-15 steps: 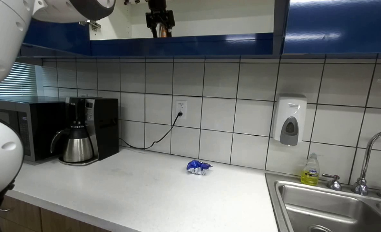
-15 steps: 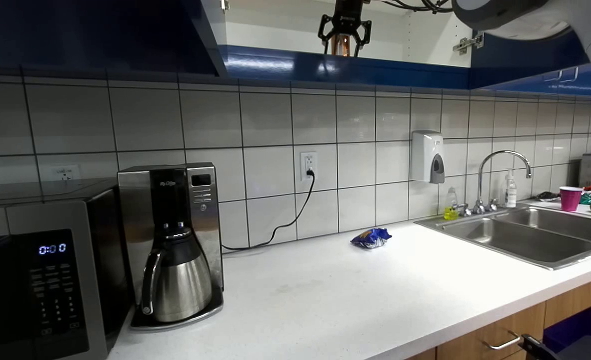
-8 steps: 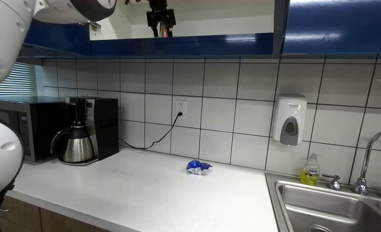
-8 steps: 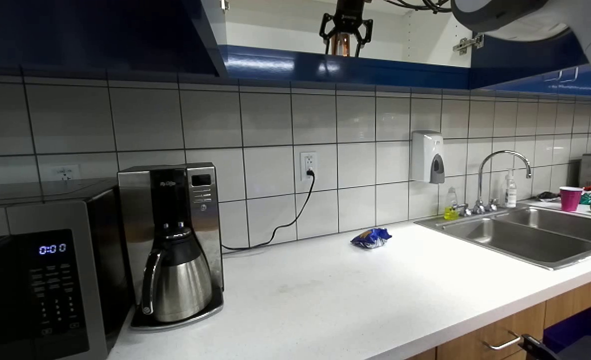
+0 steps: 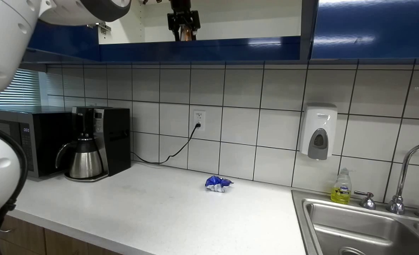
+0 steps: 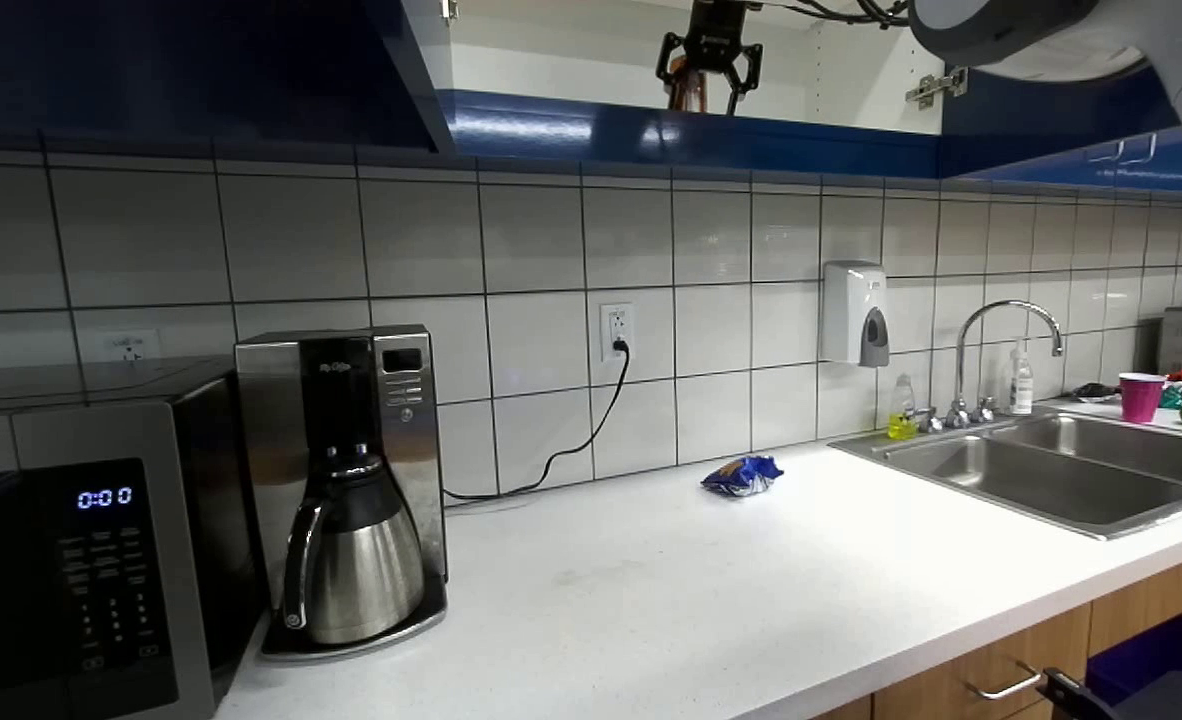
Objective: Put the orange can inside the cabinet
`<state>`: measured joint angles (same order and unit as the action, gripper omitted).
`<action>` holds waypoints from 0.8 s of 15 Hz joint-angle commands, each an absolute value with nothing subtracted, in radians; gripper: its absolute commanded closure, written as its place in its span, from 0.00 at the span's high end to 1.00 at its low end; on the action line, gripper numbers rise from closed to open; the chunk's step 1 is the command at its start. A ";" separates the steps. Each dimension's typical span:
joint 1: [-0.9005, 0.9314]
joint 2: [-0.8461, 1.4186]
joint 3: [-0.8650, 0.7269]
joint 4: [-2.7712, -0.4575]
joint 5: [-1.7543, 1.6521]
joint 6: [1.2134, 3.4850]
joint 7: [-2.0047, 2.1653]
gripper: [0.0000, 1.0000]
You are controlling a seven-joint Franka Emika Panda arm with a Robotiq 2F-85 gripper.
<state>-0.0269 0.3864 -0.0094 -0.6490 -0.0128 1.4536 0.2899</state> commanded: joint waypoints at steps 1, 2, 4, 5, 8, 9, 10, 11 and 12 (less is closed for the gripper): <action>-0.049 0.353 -0.008 -0.687 -0.001 1.440 0.246 1.00; -0.050 0.350 -0.009 -0.688 -0.002 1.440 0.241 1.00; -0.049 0.343 -0.009 -0.692 -0.006 1.441 0.228 1.00; -0.048 0.340 -0.010 -0.694 -0.007 1.443 0.224 1.00; -0.052 0.320 -0.008 -0.718 -0.001 1.453 0.196 1.00; -0.054 0.312 -0.007 -0.728 0.001 1.455 0.185 1.00; -0.057 0.303 -0.007 -0.742 0.006 1.458 0.177 1.00; -0.061 0.293 -0.007 -0.757 0.010 1.460 0.167 1.00; -0.064 0.282 -0.007 -0.775 0.014 1.464 0.160 1.00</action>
<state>-0.0409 0.3420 -0.0122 -0.6912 -0.0125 1.4525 0.2075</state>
